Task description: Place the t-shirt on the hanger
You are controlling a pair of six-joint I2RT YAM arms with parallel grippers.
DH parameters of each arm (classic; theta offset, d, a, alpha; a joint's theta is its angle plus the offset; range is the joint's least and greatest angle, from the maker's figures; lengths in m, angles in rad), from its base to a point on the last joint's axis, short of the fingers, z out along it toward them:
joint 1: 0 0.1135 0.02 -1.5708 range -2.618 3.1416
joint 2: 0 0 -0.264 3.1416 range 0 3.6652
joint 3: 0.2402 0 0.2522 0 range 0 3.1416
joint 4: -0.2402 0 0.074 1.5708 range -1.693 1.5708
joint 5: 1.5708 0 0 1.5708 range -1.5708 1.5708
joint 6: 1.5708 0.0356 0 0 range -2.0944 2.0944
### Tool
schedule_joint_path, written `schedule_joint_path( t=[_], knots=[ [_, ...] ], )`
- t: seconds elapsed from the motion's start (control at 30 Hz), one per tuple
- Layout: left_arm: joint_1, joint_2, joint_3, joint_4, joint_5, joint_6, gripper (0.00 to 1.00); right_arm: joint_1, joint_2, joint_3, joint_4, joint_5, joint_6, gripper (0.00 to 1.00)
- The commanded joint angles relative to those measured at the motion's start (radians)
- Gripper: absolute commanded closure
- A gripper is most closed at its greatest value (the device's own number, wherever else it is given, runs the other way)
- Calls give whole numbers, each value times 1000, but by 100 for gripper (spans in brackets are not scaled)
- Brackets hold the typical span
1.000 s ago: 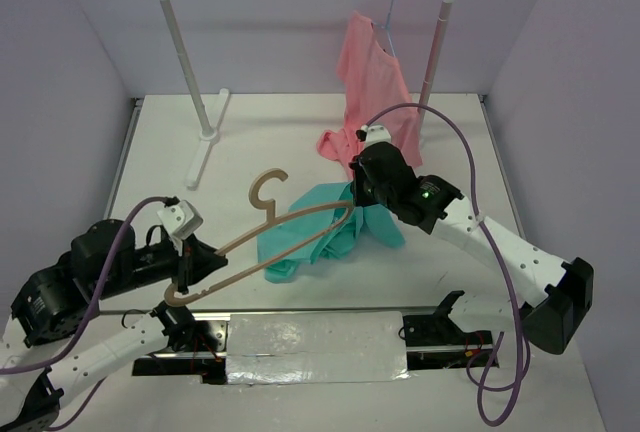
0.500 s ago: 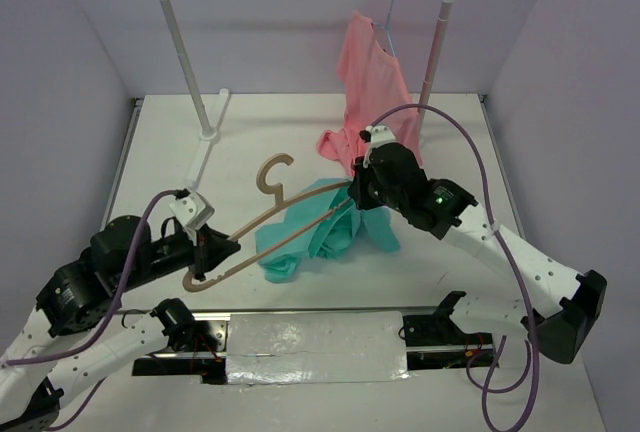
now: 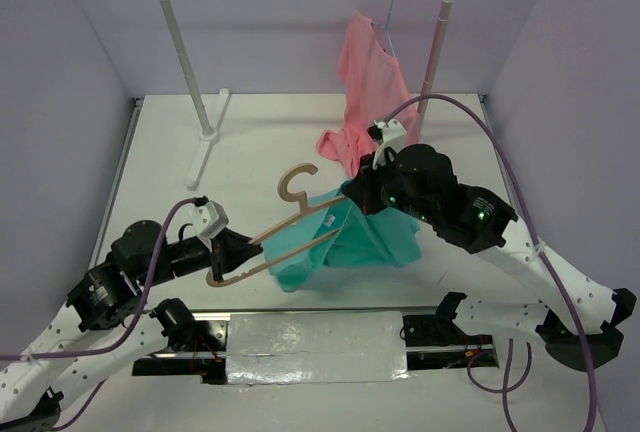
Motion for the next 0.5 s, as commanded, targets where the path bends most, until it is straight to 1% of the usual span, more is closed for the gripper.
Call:
schedule_joint_path(
  t=[0.0, 0.13, 0.17, 0.4, 0.43, 0.47],
  knots=[
    [-2, -26, -32, 157, 66, 29, 100, 26, -13, 48, -19, -13, -32, 100],
    [-2, -32, -74, 226, 75, 34, 100, 78, -10, 50, -19, -45, -49, 100],
    [-2, -35, -81, 237, 72, 32, 100, 114, -10, 51, -21, -39, -50, 100],
    [-2, -32, -109, 320, 44, -9, 100, 265, 4, 99, 8, -28, -16, 100],
    [-2, -32, -112, 333, 54, -17, 100, 277, 7, 106, 13, -33, -13, 99],
    [-2, -32, -120, 346, 58, -29, 100, 286, 13, 112, 13, -31, -9, 96]
  ],
)
